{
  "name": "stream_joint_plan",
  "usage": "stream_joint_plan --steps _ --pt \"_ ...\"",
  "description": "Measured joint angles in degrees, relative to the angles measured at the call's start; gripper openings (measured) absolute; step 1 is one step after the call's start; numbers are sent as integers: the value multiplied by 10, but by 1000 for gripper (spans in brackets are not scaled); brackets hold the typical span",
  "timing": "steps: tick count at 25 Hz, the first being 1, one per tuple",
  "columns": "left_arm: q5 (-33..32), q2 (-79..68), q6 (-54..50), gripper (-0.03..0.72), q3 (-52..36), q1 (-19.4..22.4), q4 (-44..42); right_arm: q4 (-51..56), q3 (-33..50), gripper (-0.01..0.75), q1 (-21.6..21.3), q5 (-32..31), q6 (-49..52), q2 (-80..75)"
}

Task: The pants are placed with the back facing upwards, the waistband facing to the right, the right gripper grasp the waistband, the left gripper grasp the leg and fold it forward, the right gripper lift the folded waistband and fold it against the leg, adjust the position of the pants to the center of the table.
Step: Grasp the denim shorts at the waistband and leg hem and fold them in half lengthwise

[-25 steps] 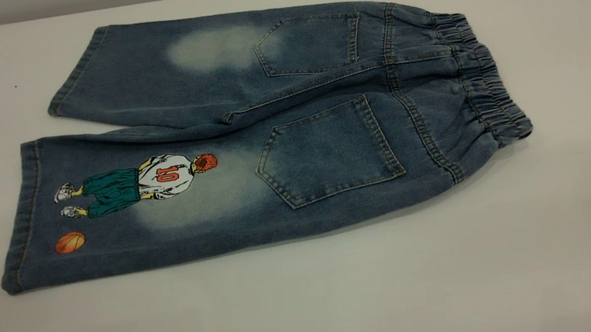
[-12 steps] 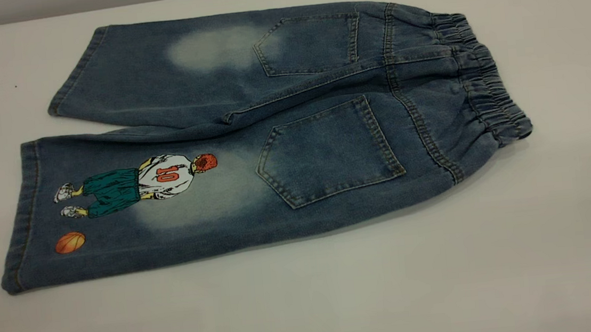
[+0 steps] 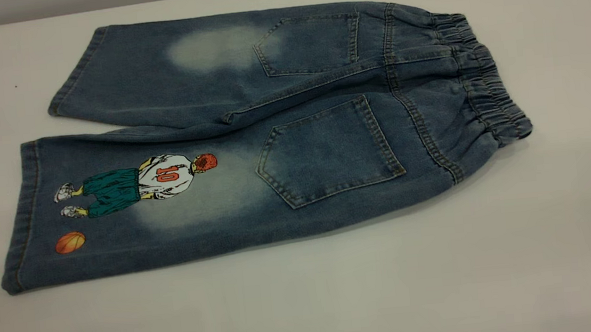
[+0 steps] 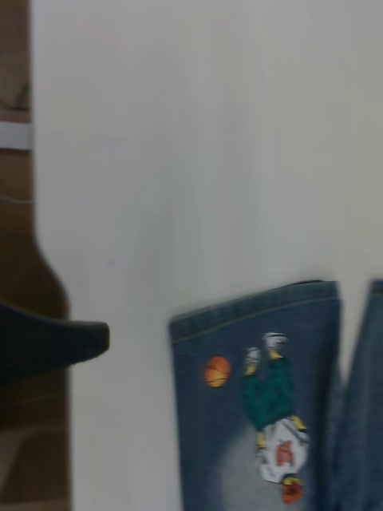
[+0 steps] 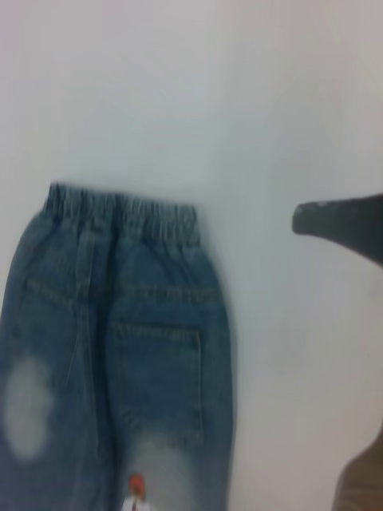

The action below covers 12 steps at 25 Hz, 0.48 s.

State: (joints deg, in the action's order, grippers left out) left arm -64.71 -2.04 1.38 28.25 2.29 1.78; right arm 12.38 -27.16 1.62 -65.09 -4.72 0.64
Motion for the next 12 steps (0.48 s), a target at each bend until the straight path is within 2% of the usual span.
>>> stream_joint_plan --steps 4,6,12 --pt "6 -82 -5 463 2 0 0 14 0 580 0 4 5 0" --pt "33 -140 -5 463 11 0 0 26 0 580 0 18 27 -4" --pt "144 -326 -26 463 54 0 30 53 -12 580 0 133 77 -132"
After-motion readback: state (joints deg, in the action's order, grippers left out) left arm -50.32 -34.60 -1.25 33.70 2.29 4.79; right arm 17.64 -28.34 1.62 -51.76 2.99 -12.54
